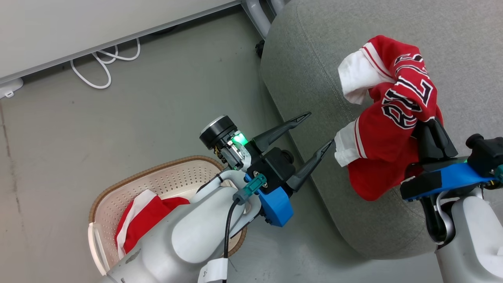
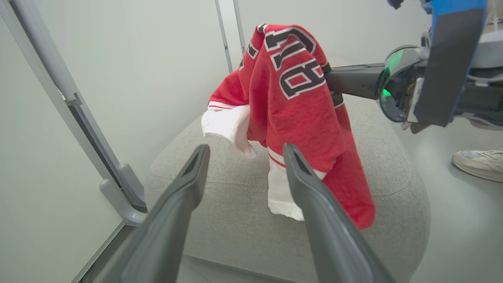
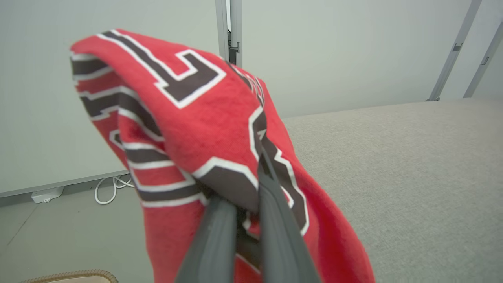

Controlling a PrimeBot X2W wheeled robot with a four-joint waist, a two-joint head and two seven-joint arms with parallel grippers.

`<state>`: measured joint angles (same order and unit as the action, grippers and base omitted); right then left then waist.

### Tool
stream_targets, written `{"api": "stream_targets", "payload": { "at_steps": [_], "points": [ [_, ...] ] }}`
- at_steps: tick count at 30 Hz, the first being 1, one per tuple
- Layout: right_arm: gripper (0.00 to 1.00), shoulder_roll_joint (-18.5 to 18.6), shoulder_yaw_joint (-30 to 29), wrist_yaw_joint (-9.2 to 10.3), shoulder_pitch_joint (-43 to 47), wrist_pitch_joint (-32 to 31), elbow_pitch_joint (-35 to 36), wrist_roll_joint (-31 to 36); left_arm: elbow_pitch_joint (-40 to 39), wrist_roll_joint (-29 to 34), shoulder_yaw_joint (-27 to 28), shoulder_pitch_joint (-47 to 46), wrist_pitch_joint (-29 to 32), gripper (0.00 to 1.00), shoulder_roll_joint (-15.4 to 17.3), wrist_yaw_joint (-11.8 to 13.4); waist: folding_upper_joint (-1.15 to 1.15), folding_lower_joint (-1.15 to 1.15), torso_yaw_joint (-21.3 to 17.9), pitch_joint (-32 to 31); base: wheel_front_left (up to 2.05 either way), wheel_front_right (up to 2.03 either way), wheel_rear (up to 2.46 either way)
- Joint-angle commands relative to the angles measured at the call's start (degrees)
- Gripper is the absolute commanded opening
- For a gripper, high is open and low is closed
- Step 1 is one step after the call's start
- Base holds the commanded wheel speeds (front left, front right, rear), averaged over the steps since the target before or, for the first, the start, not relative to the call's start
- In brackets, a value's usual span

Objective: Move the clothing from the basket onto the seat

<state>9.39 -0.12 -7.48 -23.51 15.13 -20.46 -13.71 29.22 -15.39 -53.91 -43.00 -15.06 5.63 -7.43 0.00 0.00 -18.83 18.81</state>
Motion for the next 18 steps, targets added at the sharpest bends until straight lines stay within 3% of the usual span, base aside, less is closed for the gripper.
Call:
{"api": "stream_targets", "payload": {
  "at_steps": [1,18],
  "points": [
    [0.00,-0.39,-0.39,-0.02,0.75,0.03,0.50,-0.02,0.14,-0.14,0.04,-0.79,-0.18,1.00,0.55,-0.04,0.00,0.00,-0.23,0.25,0.00,0.00,0.00],
    [0.00,-0.38,-2.65,-0.02,-5.45,0.03,5.98,1.96,-1.00,0.88,0.53,-3.95,-0.17,1.00,2.19,0.29,0.00,0.00,-0.65,6.30,0.00,0.00,0.00]
  ]
}}
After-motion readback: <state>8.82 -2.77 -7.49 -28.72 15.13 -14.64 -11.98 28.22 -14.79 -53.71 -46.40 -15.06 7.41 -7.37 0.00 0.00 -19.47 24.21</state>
